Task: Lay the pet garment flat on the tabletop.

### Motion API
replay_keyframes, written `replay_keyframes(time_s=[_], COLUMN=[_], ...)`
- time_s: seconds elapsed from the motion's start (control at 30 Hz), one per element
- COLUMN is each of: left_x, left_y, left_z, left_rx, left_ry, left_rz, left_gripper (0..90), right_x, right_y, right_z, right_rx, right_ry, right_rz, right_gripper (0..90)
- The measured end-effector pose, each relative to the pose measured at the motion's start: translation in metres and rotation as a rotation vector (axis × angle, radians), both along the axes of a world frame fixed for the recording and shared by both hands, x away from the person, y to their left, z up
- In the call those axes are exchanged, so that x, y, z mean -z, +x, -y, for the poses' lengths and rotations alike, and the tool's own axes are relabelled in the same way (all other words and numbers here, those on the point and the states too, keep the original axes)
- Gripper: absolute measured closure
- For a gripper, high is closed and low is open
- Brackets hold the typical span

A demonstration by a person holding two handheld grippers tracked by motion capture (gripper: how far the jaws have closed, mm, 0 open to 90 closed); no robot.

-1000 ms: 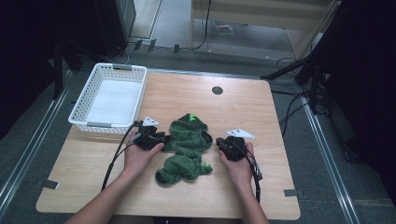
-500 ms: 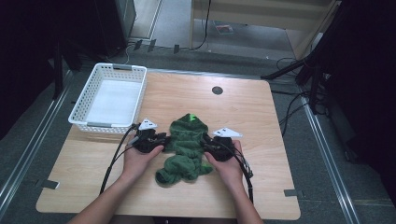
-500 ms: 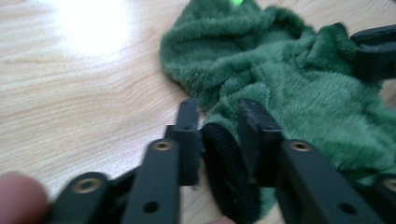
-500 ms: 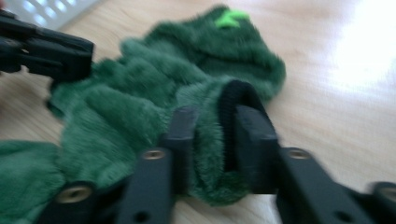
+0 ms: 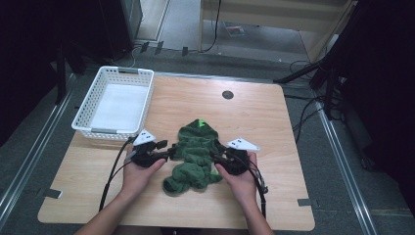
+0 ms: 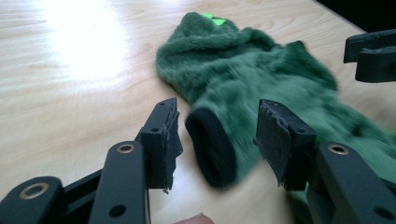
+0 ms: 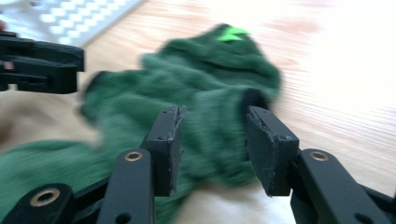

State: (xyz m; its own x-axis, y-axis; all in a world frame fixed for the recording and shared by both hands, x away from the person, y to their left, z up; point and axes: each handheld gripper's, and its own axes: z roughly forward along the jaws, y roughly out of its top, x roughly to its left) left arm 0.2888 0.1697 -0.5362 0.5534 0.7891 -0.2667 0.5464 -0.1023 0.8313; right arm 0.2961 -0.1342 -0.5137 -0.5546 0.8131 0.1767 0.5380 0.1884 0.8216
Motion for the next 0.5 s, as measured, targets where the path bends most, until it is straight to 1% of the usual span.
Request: replay_keyframes(time_s=[0.03,0.07,0.1,0.13,0.17,0.23,0.27,0.3,0.33,0.37,0.4,0.43,0.47,0.5], left_x=[0.001,0.003,0.005,0.008,0.010,0.012,0.012,0.012,0.013,0.014,0.015,0.015,0.015,0.015], left_y=[-0.006,-0.018,-0.021,-0.030,-0.035,-0.044,-0.048,-0.050,-0.054,-0.058,-0.061,-0.064,-0.065,-0.066], left_z=[-0.003,-0.008,-0.009,-0.012,-0.014,-0.020,-0.022,-0.023,-0.024,-0.024,-0.024,-0.023,-0.022,-0.021], left_rx=[0.000,-0.001,0.000,0.007,0.011,0.018,0.030,0.037,0.050,0.063,0.080,0.094,0.114,0.133], left_ry=[-0.002,0.001,0.005,0.022,0.022,-0.004,-0.009,-0.018,-0.024,-0.030,-0.034,-0.030,-0.023,-0.019], left_rz=[0.005,0.011,0.010,0.010,0.003,-0.026,-0.036,-0.040,-0.047,-0.055,-0.061,-0.060,-0.055,-0.049], left_gripper=[48.1,47.4,47.4,47.4,47.3,47.0,46.8,46.8,46.7,46.8,46.7,46.8,46.9,48.5], right_x=[-0.003,-0.009,-0.009,-0.010,-0.012,-0.013,-0.013,-0.013,-0.013,-0.011,-0.009,-0.005,-0.002,0.006], right_y=[-0.007,-0.019,-0.019,-0.022,-0.028,-0.036,-0.041,-0.043,-0.045,-0.046,-0.047,-0.047,-0.048,-0.050], right_z=[-0.006,-0.018,-0.018,-0.021,-0.029,-0.041,-0.050,-0.057,-0.062,-0.068,-0.073,-0.079,-0.083,-0.091], right_rx=[-0.030,-0.094,-0.094,-0.110,-0.147,-0.196,-0.227,-0.238,-0.241,-0.255,-0.274,-0.287,-0.293,-0.286], right_ry=[-0.001,-0.008,-0.008,-0.007,-0.009,-0.022,-0.032,-0.047,-0.055,-0.061,-0.065,-0.077,-0.103,-0.178], right_rz=[-0.002,-0.009,-0.009,-0.012,-0.014,-0.006,-0.004,-0.006,-0.003,0.000,-0.007,-0.011,-0.006,0.013], right_gripper=[55.1,53.8,53.8,53.4,52.6,51.3,48.4,45.8,46.5,46.9,46.8,46.4,47.4,47.2])
